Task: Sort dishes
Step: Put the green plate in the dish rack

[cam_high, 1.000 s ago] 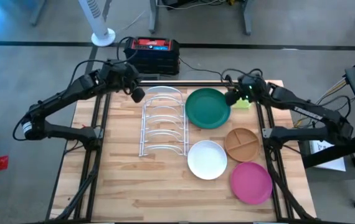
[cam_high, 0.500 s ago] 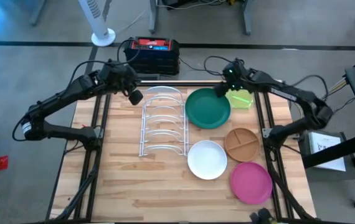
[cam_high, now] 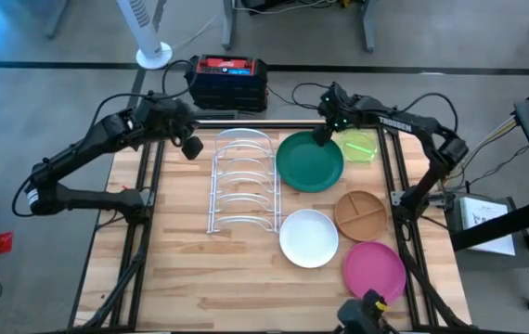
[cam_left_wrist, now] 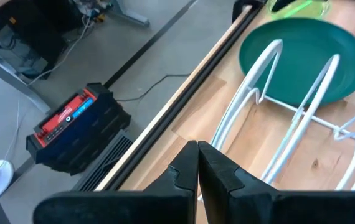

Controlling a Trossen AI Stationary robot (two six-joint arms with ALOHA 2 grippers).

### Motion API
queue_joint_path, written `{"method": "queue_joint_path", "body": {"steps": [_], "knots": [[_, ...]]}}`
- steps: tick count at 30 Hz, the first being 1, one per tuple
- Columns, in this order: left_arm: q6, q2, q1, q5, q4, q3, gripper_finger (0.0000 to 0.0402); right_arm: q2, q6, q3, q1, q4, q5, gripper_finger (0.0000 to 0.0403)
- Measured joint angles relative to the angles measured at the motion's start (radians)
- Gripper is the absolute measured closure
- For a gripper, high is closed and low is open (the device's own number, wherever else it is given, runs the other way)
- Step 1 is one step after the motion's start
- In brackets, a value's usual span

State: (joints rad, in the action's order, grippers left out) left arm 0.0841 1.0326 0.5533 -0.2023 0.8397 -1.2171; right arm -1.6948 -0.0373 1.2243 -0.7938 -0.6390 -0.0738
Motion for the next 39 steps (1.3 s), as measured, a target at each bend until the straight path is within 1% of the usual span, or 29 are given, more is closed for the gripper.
{"method": "queue_joint_path", "body": {"steps": [6,12,18,32,39], "knots": [[0.000,-0.051,0.000,0.001,0.000,0.000,0.0401,-0.039,-0.015,0.000,-0.043,-0.002,0.004,0.0156],[0.000,-0.085,0.000,0.001,0.024,0.000,0.0401,-0.048,-0.053,0.000,-0.082,-0.005,0.107,0.0156],[0.000,-0.101,0.000,0.001,0.037,0.000,0.0401,-0.069,-0.092,0.000,-0.090,-0.008,0.159,0.0151],[0.000,-0.093,0.000,0.002,0.079,0.000,0.0401,-0.156,-0.146,0.000,-0.091,-0.008,0.153,0.0156],[0.000,-0.085,0.000,0.002,0.082,0.000,0.0401,-0.180,-0.153,-0.001,-0.090,-0.006,0.153,0.0177]]}}
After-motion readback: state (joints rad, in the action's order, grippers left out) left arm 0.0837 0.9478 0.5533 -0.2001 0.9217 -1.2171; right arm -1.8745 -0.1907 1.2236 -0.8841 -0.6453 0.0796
